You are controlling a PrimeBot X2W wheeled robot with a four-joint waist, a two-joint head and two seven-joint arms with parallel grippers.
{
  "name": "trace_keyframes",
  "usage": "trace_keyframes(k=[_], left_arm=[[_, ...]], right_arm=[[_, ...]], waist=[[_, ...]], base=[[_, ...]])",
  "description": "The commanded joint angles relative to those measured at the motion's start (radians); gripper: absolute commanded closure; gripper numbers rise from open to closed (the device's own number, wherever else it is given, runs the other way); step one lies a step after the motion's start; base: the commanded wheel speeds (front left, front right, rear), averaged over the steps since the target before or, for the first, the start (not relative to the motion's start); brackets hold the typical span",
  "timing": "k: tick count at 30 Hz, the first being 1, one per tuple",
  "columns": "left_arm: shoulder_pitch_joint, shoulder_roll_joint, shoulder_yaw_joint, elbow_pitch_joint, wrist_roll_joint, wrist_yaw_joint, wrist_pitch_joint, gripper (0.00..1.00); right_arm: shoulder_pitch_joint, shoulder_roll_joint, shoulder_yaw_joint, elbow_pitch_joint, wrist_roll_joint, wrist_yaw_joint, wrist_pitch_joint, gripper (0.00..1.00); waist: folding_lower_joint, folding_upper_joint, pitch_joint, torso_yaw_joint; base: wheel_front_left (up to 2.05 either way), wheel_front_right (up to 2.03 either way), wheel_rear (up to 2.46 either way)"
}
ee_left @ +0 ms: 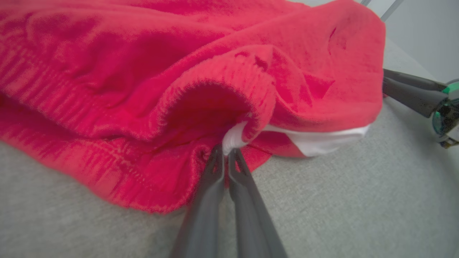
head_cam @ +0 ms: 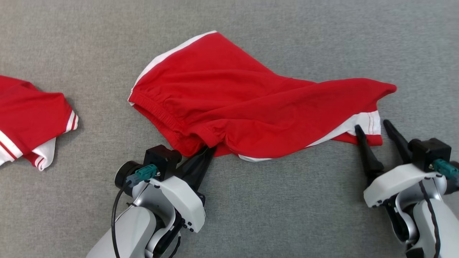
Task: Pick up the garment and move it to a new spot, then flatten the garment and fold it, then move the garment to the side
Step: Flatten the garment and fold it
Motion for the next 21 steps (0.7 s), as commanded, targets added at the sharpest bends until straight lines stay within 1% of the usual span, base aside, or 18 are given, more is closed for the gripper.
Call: trace_keyframes(k=[1,2,3,4,5,8,12,14,17,21], left_arm=[[-0.022,0.001,0.001,0.014,0.007,-0.006,-0.006,1.0],[-0.026,0.0,0.001,0.023,0.007,-0.006,-0.01,1.0],[-0.03,-0.002,0.0,0.03,0.006,-0.007,-0.011,1.0],[-0.034,-0.003,0.0,0.036,0.006,-0.008,-0.014,1.0],[-0.037,-0.003,-0.001,0.041,0.006,-0.01,-0.017,1.0],[-0.047,-0.003,0.002,0.047,0.004,-0.011,-0.024,1.0],[-0.051,0.002,0.01,0.038,-0.001,-0.01,-0.035,1.0],[-0.047,0.01,0.017,0.018,-0.005,-0.007,-0.041,1.0],[-0.031,0.031,0.036,-0.025,-0.003,0.012,-0.049,1.0],[-0.008,0.068,0.064,-0.118,-0.009,0.032,-0.04,1.0]], right_arm=[[-0.019,-0.011,0.007,0.021,0.009,0.002,0.002,0.0],[-0.023,-0.012,0.011,0.03,0.011,0.002,-0.001,0.0],[-0.026,-0.013,0.017,0.04,0.015,0.002,0.002,0.4],[-0.029,-0.014,0.021,0.047,0.019,0.002,0.002,0.66],[-0.031,-0.013,0.023,0.053,0.024,0.002,0.002,1.0],[-0.025,-0.014,0.023,0.049,0.038,0.001,-0.012,1.0],[-0.009,-0.009,0.013,0.014,0.048,0.001,-0.049,1.0],[-0.002,-0.001,0.004,-0.026,0.054,0.001,-0.08,1.0],[0.022,0.008,-0.009,-0.098,0.058,0.001,-0.111,1.0],[0.048,0.025,-0.015,-0.217,0.093,0.001,-0.119,1.0]], waist=[[0.0,0.0,0.021,0.017],[0.0,0.0,0.024,0.017],[0.0,0.0,0.026,0.018],[0.0,0.0,0.027,0.018],[0.0,0.0,0.029,0.018],[0.0,0.0,0.03,0.016],[0.0,0.0,0.024,0.011],[0.0,0.0,0.014,0.006],[0.0,0.0,-0.01,-0.003],[0.0,0.0,-0.051,-0.014]], base=[[0.0,0.0,0.0],[0.0,0.0,0.0],[0.0,0.0,0.0],[0.0,0.0,0.0],[0.0,0.0,0.0],[0.0,0.0,0.0],[0.0,0.0,0.0],[0.0,0.0,0.0],[0.0,0.0,0.0],[0.0,0.0,0.0]])
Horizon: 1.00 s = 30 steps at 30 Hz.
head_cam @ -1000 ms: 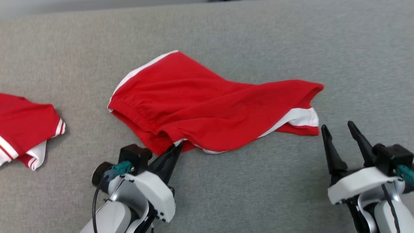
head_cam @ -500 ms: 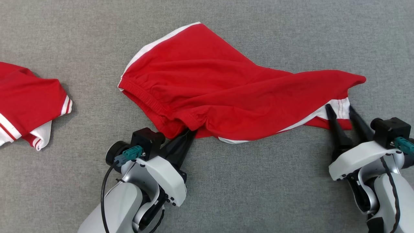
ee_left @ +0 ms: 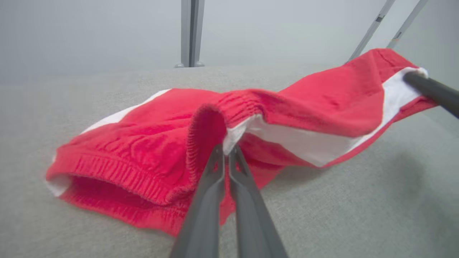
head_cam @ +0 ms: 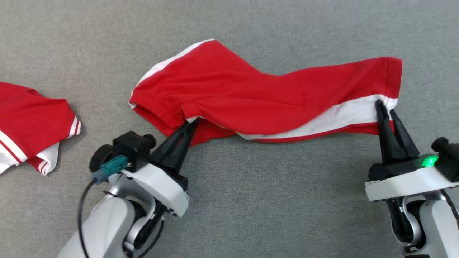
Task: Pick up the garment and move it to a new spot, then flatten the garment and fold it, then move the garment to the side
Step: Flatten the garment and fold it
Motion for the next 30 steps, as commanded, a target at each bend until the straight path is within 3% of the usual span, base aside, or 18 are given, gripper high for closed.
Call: trace_keyframes(k=[1,7,12,19,25,30], left_arm=[[0.005,0.015,0.01,-0.018,0.002,0.006,0.003,1.0],[0.01,0.093,0.073,-0.189,0.009,0.047,0.032,1.0],[-0.014,0.149,0.129,-0.282,0.022,0.079,0.056,1.0],[-0.048,0.215,0.169,-0.418,0.047,0.106,0.118,1.0],[-0.029,0.227,0.167,-0.486,0.044,0.127,0.163,1.0],[-0.037,0.204,0.175,-0.478,0.016,0.137,0.159,1.0]], right_arm=[[0.008,-0.004,-0.001,-0.018,0.004,0.0,0.006,1.0],[-0.026,-0.029,0.001,-0.155,0.078,0.0,0.051,1.0],[-0.078,-0.052,0.005,-0.199,0.108,0.0,0.074,1.0],[-0.121,-0.085,-0.018,-0.294,0.096,0.0,0.113,1.0],[-0.084,-0.075,-0.032,-0.368,0.086,0.0,0.159,1.0],[-0.094,-0.065,-0.022,-0.343,0.079,0.0,0.171,1.0]], waist=[[0.0,0.0,-0.022,-0.007],[0.0,0.0,-0.103,-0.012],[0.0,0.0,-0.166,-0.009],[0.0,0.0,-0.264,-0.002],[0.0,0.0,-0.285,-0.004],[0.0,0.0,-0.267,-0.012]], base=[[0.0,0.0,0.0],[0.0,0.0,0.0],[0.0,0.0,0.0],[0.0,0.0,0.0],[0.0,0.0,0.0],[0.0,0.0,0.0]])
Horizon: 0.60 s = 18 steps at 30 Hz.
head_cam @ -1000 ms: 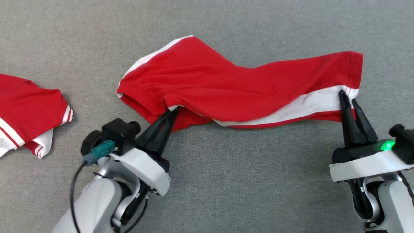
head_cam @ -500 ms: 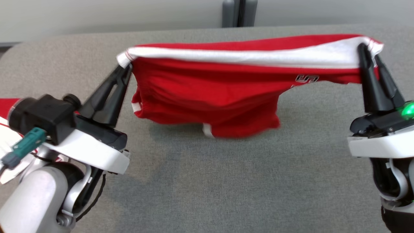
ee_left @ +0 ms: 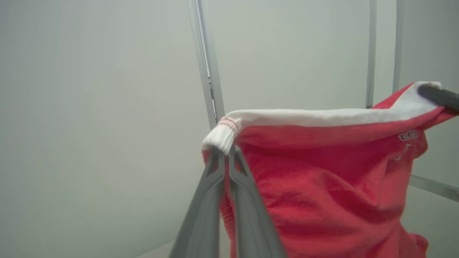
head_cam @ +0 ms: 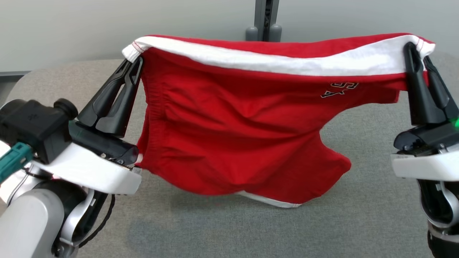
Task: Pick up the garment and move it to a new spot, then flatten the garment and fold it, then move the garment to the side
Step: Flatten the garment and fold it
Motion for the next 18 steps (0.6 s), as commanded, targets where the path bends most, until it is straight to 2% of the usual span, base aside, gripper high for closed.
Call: trace_keyframes(k=[1,3,7,13,18], left_arm=[[-0.019,-0.011,0.008,0.022,-0.019,-0.002,-0.005,1.0],[-0.034,-0.012,0.013,0.04,-0.023,-0.005,-0.007,1.0],[-0.118,-0.057,0.025,0.16,-0.088,-0.037,-0.014,1.0],[-0.366,-0.136,0.021,0.469,-0.127,-0.092,-0.014,1.0],[-0.609,-0.202,0.006,0.76,-0.107,-0.128,-0.041,1.0]], right_arm=[[-0.026,0.002,0.006,0.029,0.0,0.0,-0.003,1.0],[-0.045,-0.003,0.008,0.05,-0.004,0.0,-0.008,1.0],[-0.163,-0.034,0.029,0.167,-0.04,0.0,-0.041,1.0],[-0.435,-0.052,0.091,0.431,-0.111,0.0,-0.109,1.0],[-0.682,-0.026,0.157,0.677,-0.119,0.0,-0.168,1.0]], waist=[[0.0,-0.0001,0.015,-0.007],[0.0,-0.0001,0.019,-0.009],[0.0,-0.0001,0.053,-0.017],[0.0,-0.0001,0.128,-0.022],[0.0,-0.0001,0.197,-0.028]], base=[[0.0,0.0,0.0],[0.0,0.0,0.0],[0.0,0.0,0.0],[0.0,0.0,0.0],[0.0,0.0,0.0]])
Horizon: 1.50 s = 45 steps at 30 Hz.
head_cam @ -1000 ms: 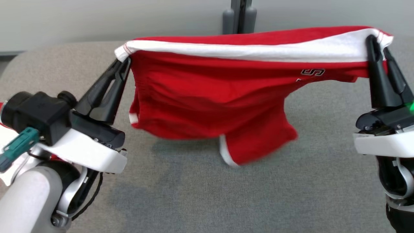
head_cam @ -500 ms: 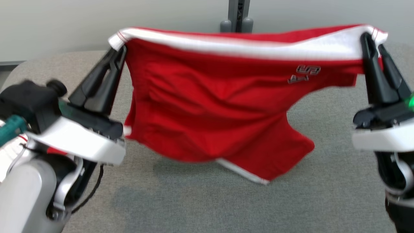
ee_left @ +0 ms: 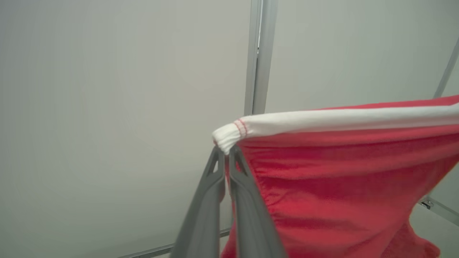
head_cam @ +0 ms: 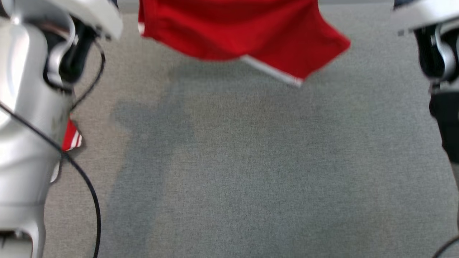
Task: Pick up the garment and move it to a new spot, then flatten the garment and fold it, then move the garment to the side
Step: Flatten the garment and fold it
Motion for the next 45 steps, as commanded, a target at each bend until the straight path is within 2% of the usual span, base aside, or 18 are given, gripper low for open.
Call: trace_keyframes(k=[1,4,10,14,15,19,24,27,28,36,45], left_arm=[[-0.057,-0.004,0.002,0.068,0.013,-0.008,-0.014,1.0],[-0.18,-0.032,-0.002,0.22,0.035,-0.022,-0.065,1.0],[-0.322,-0.077,-0.022,0.448,0.056,-0.092,-0.194,1.0],[-0.29,-0.095,-0.061,0.545,0.045,-0.137,-0.269,1.0],[-0.251,-0.104,-0.078,0.576,0.038,-0.146,-0.315,1.0],[-0.146,-0.124,-0.095,0.599,0.003,-0.153,-0.38,1.0],[0.025,-0.12,-0.099,0.525,-0.013,-0.153,-0.407,1.0],[0.151,-0.111,-0.067,0.416,0.003,-0.149,-0.41,1.0],[0.151,-0.111,-0.067,0.416,0.003,-0.149,-0.41,1.0],[0.562,-0.089,-0.042,0.137,0.033,-0.083,-0.408,1.0],[0.868,-0.018,-0.106,-0.094,0.01,-0.012,-0.25,1.0]], right_arm=[[-0.055,0.003,0.006,0.055,0.003,0.0,-0.024,1.0],[-0.193,0.027,0.025,0.186,0.015,0.0,-0.055,1.0],[-0.35,0.073,0.076,0.372,0.04,0.0,-0.085,1.0],[-0.317,0.095,0.137,0.402,0.094,0.0,-0.089,1.0],[-0.261,0.095,0.162,0.384,0.126,0.0,-0.089,1.0],[-0.108,0.084,0.197,0.298,0.21,0.0,-0.089,1.0],[0.142,0.057,0.189,0.155,0.295,0.0,-0.089,1.0],[0.302,0.052,0.157,0.063,0.328,0.001,-0.089,1.0],[0.302,0.052,0.157,0.063,0.328,0.001,-0.089,1.0],[0.678,0.078,0.076,-0.102,0.336,0.001,-0.089,1.0],[0.963,0.105,0.031,-0.197,0.289,0.001,-0.038,1.0]], waist=[[0.0,0.0,0.041,-0.006],[0.0,0.0,0.079,-0.01],[0.0,0.0,0.143,-0.012],[0.0,0.0,0.173,-0.011],[0.0,0.0,0.182,-0.009],[0.0,0.0,0.185,-0.002],[0.0,0.0,0.166,0.005],[0.0,0.0,0.14,0.007],[0.0,0.0,0.14,0.007],[0.0,0.0,0.048,-0.002],[0.0,0.0,-0.068,0.001]], base=[[0.0,0.0,0.0],[0.0,0.0,0.0],[0.0,0.0,0.0],[0.0,0.0,0.0],[0.0,0.0,0.0],[0.0,0.0,0.0],[0.0,0.0,0.0],[0.0,0.0,0.0],[0.0,0.0,0.0],[0.0,0.0,0.0],[0.0,0.0,0.0]])
